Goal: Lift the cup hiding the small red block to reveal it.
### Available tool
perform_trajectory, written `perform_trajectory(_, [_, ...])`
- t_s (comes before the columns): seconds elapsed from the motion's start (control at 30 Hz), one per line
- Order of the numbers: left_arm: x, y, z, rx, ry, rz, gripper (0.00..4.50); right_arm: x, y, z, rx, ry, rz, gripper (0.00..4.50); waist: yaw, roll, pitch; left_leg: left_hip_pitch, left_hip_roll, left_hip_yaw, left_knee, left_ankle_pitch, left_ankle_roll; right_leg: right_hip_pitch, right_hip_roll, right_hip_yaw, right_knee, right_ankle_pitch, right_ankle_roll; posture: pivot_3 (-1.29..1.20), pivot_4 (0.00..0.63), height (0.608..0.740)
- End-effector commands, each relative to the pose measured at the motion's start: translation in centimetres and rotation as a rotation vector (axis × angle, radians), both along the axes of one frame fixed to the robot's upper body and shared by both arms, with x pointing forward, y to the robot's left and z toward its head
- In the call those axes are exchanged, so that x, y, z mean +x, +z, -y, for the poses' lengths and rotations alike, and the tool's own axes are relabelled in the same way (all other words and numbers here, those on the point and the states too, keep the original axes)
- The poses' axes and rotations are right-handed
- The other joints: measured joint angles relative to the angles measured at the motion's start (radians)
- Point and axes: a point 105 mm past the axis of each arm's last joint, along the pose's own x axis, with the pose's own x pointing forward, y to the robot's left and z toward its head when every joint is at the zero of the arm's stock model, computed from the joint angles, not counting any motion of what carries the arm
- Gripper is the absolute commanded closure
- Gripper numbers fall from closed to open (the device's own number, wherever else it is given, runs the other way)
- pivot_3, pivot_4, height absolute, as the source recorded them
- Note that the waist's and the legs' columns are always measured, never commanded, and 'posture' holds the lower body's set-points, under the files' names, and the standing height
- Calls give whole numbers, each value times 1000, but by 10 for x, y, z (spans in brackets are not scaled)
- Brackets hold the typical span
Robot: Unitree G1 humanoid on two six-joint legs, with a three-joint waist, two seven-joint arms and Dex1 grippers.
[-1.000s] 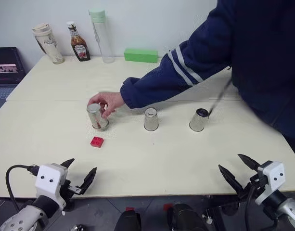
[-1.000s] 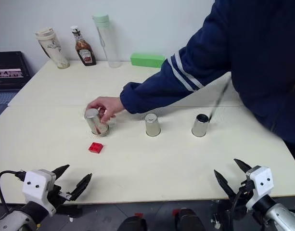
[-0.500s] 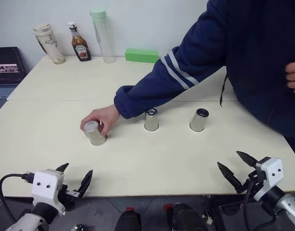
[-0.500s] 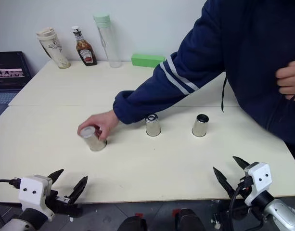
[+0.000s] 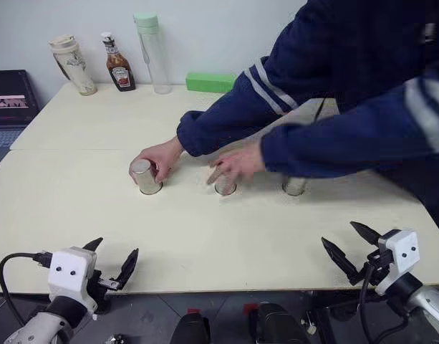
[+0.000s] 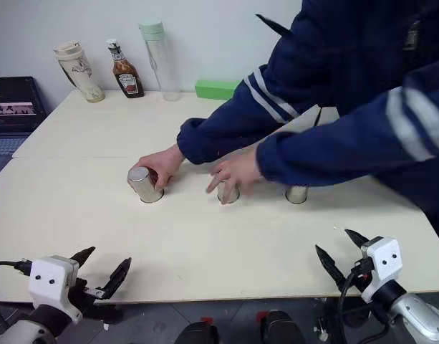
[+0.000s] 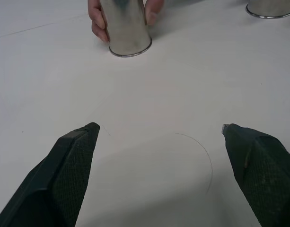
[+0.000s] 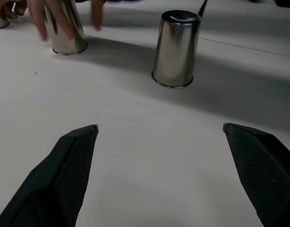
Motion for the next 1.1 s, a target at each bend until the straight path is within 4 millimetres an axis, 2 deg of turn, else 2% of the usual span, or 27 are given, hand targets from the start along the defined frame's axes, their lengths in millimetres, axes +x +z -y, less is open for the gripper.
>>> perform_trajectory(0.03, [2, 7, 1, 21, -16, 20, 46, 0, 10, -5, -6, 13, 40, 0, 0, 0, 0, 0, 0, 0, 0, 0, 0, 0, 0, 0, 0, 0, 0, 0, 150, 740])
perform_trajectory(0.87, [6, 6, 2, 30, -25, 17, 46, 1, 13, -7, -27, 33, 43, 0, 0, 0, 0, 0, 0, 0, 0, 0, 0, 0, 0, 0, 0, 1, 2, 0, 150, 740])
perform_trajectory(0.97, [6, 7, 1, 31, -27, 17, 46, 1, 14, -12, -25, 64, 38, 0, 0, 0, 0, 0, 0, 0, 0, 0, 0, 0, 0, 0, 0, 1, 2, 0, 150, 740])
perform_trajectory(1.1, [16, 8, 23, 14, -160, 1, 46, 1, 16, -31, 39, 179, -17, 0, 0, 0, 0, 0, 0, 0, 0, 0, 0, 0, 0, 0, 0, 1, 2, 0, 150, 740])
